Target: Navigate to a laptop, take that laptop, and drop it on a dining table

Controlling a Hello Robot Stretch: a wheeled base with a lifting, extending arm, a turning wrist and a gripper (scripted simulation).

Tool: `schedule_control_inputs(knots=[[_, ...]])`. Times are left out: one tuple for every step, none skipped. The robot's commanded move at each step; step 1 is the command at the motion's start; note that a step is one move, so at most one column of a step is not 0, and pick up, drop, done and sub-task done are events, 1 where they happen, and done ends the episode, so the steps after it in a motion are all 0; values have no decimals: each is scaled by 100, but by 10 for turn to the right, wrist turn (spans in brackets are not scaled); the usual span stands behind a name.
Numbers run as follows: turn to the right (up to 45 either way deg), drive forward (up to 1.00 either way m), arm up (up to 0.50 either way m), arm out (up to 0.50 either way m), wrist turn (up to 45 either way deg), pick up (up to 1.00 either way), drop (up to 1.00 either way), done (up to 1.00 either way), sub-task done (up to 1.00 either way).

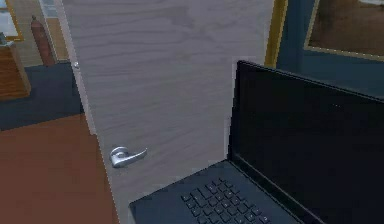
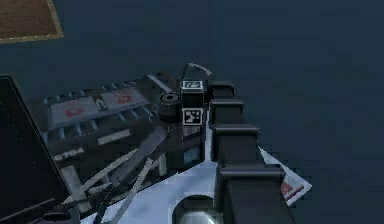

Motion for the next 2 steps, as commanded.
schedule_control_inputs(knots=[[0,0,0,0,450,0,0,0,0],[0,0,0,0,450,0,0,0,0]])
